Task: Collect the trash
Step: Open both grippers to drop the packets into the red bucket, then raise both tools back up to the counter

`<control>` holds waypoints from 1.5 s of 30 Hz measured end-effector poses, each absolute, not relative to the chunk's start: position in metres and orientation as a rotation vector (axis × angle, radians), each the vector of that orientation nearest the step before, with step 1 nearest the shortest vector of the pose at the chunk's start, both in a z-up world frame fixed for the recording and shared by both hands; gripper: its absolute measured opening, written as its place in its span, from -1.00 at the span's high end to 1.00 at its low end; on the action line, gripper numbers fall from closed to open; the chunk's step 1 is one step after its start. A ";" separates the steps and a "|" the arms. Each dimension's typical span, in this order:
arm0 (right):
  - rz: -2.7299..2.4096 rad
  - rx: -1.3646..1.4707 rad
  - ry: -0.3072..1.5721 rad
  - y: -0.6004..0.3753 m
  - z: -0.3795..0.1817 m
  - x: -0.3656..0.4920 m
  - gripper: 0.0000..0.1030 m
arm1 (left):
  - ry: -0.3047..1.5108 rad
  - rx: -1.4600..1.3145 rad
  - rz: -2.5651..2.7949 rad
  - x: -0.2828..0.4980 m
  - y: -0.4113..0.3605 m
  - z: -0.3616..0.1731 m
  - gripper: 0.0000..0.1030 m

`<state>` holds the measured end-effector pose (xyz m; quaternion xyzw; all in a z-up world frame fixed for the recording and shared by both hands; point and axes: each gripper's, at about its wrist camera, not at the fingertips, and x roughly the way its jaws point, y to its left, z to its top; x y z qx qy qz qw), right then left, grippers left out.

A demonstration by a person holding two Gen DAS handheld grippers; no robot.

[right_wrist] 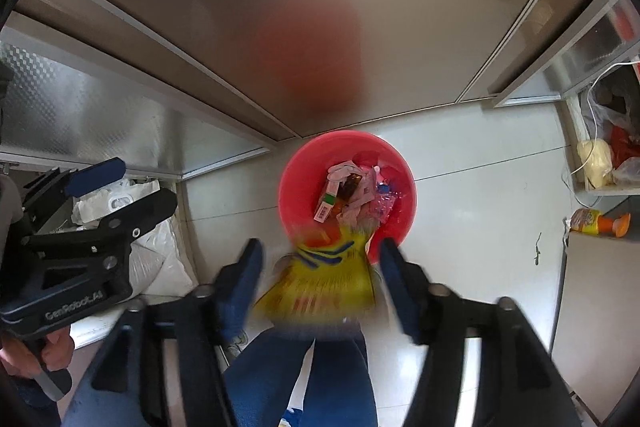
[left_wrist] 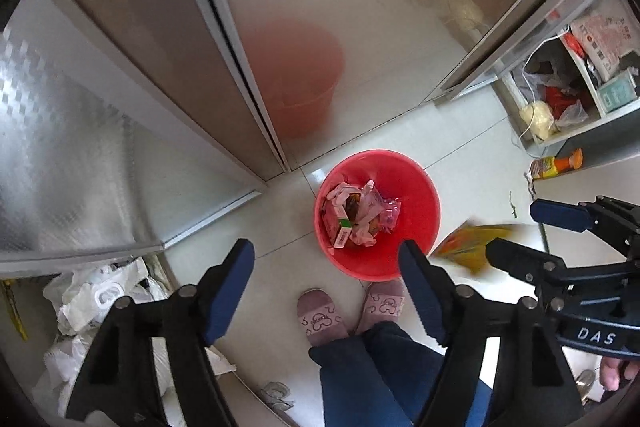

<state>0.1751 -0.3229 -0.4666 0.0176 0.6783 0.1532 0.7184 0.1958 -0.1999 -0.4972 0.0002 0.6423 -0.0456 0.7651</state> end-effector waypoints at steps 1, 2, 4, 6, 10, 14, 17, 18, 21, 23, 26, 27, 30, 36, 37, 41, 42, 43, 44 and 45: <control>0.339 0.036 1.492 -0.321 -0.464 0.174 -0.29 | 1.395 -0.004 -0.100 0.195 -0.199 -0.497 -0.45; 0.336 0.031 1.483 -0.321 -0.462 0.174 -0.30 | 1.392 -0.005 -0.097 0.194 -0.199 -0.496 -0.47; 0.334 0.027 1.474 -0.320 -0.459 0.171 -0.44 | 1.383 -0.002 -0.092 0.193 -0.198 -0.493 -0.49; 0.339 0.024 1.472 -0.318 -0.457 0.169 -0.52 | 1.380 -0.004 -0.091 0.190 -0.197 -0.489 -0.49; 0.336 0.011 1.471 -0.308 -0.448 0.165 -0.65 | 1.381 -0.012 -0.090 0.186 -0.194 -0.480 -0.50; 0.330 -0.010 1.455 -0.300 -0.429 0.163 -0.68 | 1.378 -0.038 -0.107 0.183 -0.187 -0.457 -0.50; 0.332 -0.025 1.431 -0.300 -0.406 0.163 -0.68 | 1.353 -0.012 -0.102 0.179 -0.189 -0.428 -0.53; 0.331 -0.029 1.424 -0.300 -0.396 0.162 -0.68 | 1.349 -0.012 -0.101 0.178 -0.188 -0.416 -0.55; 0.317 -0.052 1.403 -0.298 -0.363 0.159 -0.82 | 1.345 -0.020 -0.109 0.174 -0.187 -0.381 -0.61; 0.320 -0.062 1.393 -0.298 -0.339 0.157 -0.95 | 1.334 -0.021 -0.117 0.172 -0.189 -0.356 -0.66; 0.328 -0.075 1.356 -0.304 -0.304 0.154 -0.98 | 1.308 0.006 -0.110 0.167 -0.191 -0.315 -0.73; 0.325 -0.079 1.340 -0.307 -0.294 0.153 -0.98 | 1.293 0.017 -0.099 0.165 -0.191 -0.300 -0.73; 0.315 -0.089 1.293 -0.309 -0.261 0.150 -0.99 | 1.272 0.028 -0.088 0.162 -0.193 -0.266 -0.74; 0.328 -0.106 1.192 -0.309 -0.212 0.159 -0.99 | 1.205 0.040 -0.012 0.158 -0.185 -0.206 -0.74; 0.329 -0.115 1.174 -0.307 -0.206 0.161 -0.99 | 1.203 0.025 0.002 0.159 -0.181 -0.199 -0.74; 0.340 -0.155 1.109 -0.297 -0.181 0.177 -0.99 | 1.155 -0.009 0.049 0.160 -0.167 -0.172 -0.74; 0.344 -0.162 1.091 -0.293 -0.174 0.180 -0.99 | 1.141 -0.016 0.065 0.161 -0.162 -0.164 -0.74; 0.351 -0.166 1.076 -0.290 -0.169 0.184 -0.99 | 1.129 -0.023 0.083 0.163 -0.158 -0.158 -0.74; 0.357 -0.169 1.063 -0.285 -0.164 0.187 -0.99 | 1.119 -0.029 0.097 0.165 -0.154 -0.152 -0.74; 0.366 -0.171 1.051 -0.282 -0.159 0.191 -0.99 | 1.112 -0.036 0.114 0.167 -0.148 -0.145 -0.74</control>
